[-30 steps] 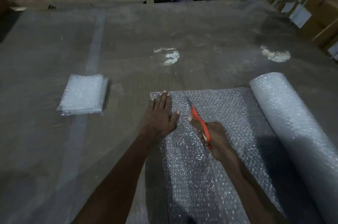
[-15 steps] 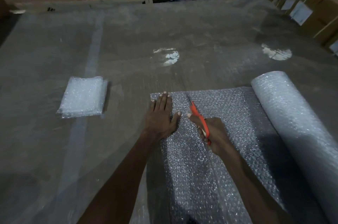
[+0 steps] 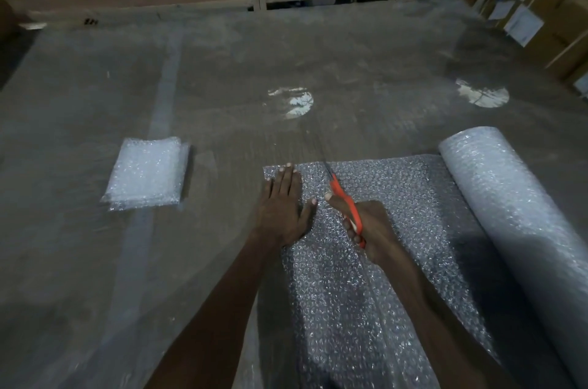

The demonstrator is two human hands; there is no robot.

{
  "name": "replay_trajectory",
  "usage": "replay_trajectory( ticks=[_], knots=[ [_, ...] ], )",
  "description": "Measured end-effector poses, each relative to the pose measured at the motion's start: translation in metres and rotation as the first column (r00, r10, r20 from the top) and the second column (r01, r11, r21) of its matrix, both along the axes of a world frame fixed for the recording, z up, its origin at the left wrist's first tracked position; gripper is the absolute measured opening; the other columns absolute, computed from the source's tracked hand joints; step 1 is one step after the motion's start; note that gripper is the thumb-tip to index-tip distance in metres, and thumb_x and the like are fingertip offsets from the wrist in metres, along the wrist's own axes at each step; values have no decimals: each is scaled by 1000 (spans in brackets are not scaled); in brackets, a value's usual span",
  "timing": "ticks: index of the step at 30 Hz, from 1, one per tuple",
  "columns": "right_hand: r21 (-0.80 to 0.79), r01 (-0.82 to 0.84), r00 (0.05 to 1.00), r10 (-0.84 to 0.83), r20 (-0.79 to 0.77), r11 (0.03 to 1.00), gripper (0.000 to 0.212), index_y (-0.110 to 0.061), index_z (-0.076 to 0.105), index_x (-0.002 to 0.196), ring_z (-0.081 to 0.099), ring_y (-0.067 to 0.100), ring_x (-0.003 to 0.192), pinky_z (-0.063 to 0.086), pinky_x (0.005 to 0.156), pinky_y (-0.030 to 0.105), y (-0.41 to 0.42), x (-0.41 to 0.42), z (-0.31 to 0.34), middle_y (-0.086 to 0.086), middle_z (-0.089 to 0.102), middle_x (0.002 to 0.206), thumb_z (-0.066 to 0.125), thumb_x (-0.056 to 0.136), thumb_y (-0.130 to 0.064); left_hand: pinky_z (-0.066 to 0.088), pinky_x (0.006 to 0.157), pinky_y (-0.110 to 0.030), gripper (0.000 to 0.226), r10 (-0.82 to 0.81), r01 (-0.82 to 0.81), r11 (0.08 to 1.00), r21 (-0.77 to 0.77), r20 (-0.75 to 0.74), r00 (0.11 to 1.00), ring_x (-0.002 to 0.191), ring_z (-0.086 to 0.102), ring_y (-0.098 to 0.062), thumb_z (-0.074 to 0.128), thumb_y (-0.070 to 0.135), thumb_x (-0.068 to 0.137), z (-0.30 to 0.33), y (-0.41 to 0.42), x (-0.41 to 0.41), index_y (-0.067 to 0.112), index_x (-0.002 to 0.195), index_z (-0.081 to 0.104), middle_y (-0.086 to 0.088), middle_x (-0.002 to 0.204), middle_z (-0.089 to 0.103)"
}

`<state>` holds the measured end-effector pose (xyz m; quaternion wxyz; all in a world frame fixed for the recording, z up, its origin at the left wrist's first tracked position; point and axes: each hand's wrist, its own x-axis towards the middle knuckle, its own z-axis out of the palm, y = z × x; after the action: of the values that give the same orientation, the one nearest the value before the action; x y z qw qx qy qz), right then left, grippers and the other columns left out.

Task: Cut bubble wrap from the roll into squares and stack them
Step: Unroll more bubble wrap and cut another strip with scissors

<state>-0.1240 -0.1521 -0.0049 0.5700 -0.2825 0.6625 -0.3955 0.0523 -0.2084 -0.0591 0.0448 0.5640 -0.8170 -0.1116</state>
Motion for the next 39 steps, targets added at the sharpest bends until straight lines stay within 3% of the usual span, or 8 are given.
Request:
replay_trajectory(
  ticks=[15,23,29,32,33,35,37,39],
  knots=[
    [7,4,1000,-4,16,1000,39,1,68,74,40,10,32,32,35,19,-13,0,-3,3,56,49,85,79,-34,-4,124,-45,79,-1,1,1000,3,18,1000,154,-8,-23,8,59,99,1,1,-1,8,159,3,-11,167,-6],
    [-37,-24,1000,23,-20,999,49,14,68,98,42,9,33,32,34,20,-8,-2,-4,3,56,51,84,82,-30,-4,124,-45,78,-6,6,1000,24,-10,1000,154,-9,-23,9,59,100,4,0,-1,8,159,3,-11,167,-7],
    [-165,-105,993,94,-71,981,20,-5,74,102,59,11,55,47,49,19,30,-13,15,6,68,71,77,88,-20,-16,120,-42,74,11,-11,1000,12,-77,997,153,-12,-20,6,56,101,17,15,6,12,160,0,-7,166,-9],
    [-212,-61,995,42,-93,975,19,-6,76,107,71,19,69,60,65,32,55,-22,22,7,77,80,75,90,-12,-14,122,-45,74,6,-6,1000,-3,-102,995,153,-12,-21,3,54,99,22,45,7,13,160,2,-7,166,-8],
    [-235,-51,991,19,-134,971,20,-7,76,109,73,20,72,62,69,35,63,-26,22,5,79,81,75,90,-12,-14,122,-44,74,9,-10,1000,-3,-113,994,153,-11,-21,3,55,98,22,57,8,13,160,3,-7,167,-7],
    [-282,-71,950,-21,-311,957,23,-9,76,111,74,9,67,59,63,25,80,-31,20,2,79,83,76,89,-14,-16,121,-42,74,18,-18,1000,5,-114,993,153,-10,-20,3,55,98,18,84,8,14,160,4,-5,167,-6],
    [-316,-133,831,-68,-552,939,25,-12,78,111,66,-6,55,47,54,9,95,-35,17,2,79,84,79,88,-20,-20,119,-38,76,32,-31,999,6,-99,995,154,-9,-19,-1,56,96,14,111,6,14,160,4,-5,167,-4],
    [-311,-201,673,-100,-733,929,21,-14,82,101,64,-2,54,46,55,15,109,-38,11,5,79,81,81,86,-27,-22,117,-35,85,33,-31,999,17,-120,992,154,-6,-19,-9,59,90,12,136,2,14,160,7,-3,167,-3]
  ],
)
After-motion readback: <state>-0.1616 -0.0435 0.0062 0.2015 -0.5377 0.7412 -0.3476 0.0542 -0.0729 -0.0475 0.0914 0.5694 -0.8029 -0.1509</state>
